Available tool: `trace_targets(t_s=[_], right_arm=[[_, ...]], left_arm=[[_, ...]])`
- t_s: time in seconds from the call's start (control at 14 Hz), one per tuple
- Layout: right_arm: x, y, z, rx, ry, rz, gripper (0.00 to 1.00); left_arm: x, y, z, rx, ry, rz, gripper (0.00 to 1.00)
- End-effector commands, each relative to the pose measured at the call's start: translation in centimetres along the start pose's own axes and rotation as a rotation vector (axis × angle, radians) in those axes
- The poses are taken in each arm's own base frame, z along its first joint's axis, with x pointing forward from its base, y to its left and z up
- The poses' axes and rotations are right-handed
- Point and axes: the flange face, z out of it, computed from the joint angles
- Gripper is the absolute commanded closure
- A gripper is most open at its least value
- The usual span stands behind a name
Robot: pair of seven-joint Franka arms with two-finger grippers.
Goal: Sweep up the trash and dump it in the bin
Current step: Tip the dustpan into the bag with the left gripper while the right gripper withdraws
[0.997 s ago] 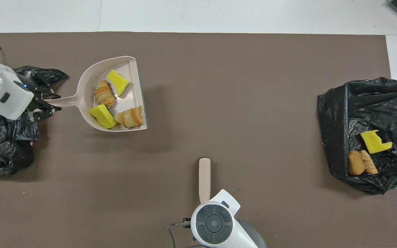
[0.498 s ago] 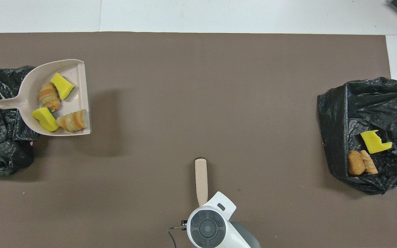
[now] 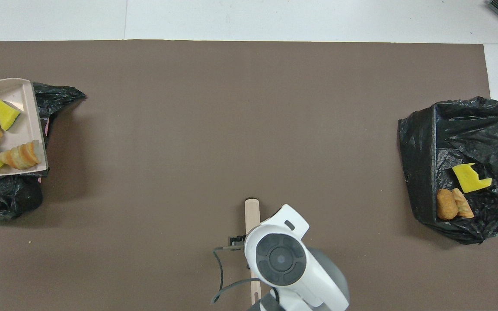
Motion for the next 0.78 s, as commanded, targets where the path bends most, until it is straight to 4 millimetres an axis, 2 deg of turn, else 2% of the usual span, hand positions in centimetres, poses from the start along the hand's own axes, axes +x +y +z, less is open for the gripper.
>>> trace_targets(t_s=[0.0, 0.14, 0.28, 0.36, 0.57, 0.71], right_arm=[[5.3, 2.8, -3.4, 0.008, 0.071, 0.028, 0.0], [8.9, 6.3, -5.5, 0.019, 0.109, 0.054, 0.0], [10.5, 8.9, -6.0, 0.002, 0.129, 0.047, 0.0], [11.6, 11.1, -6.6, -0.018, 0.15, 0.062, 0.0], [13.7, 17.4, -9.4, -0.039, 0.162, 0.144, 0.0], [14.8, 21.9, -11.3, -0.058, 0.144, 0.15, 0.0]], left_arm=[[-2.2, -0.7, -1.0, -0.002, -0.085, 0.032, 1.0], [-3.0, -1.0, -1.9, 0.013, -0.163, 0.08, 1.0], [-3.5, -1.2, -2.6, 0.01, -0.295, 0.122, 1.0], [-3.4, -1.4, -2.8, 0.004, -0.353, 0.142, 1.0], [-2.7, -1.7, -3.2, 0.004, -0.492, 0.205, 1.0], [-0.8, -2.1, -3.1, -0.025, -0.571, 0.269, 1.0]])
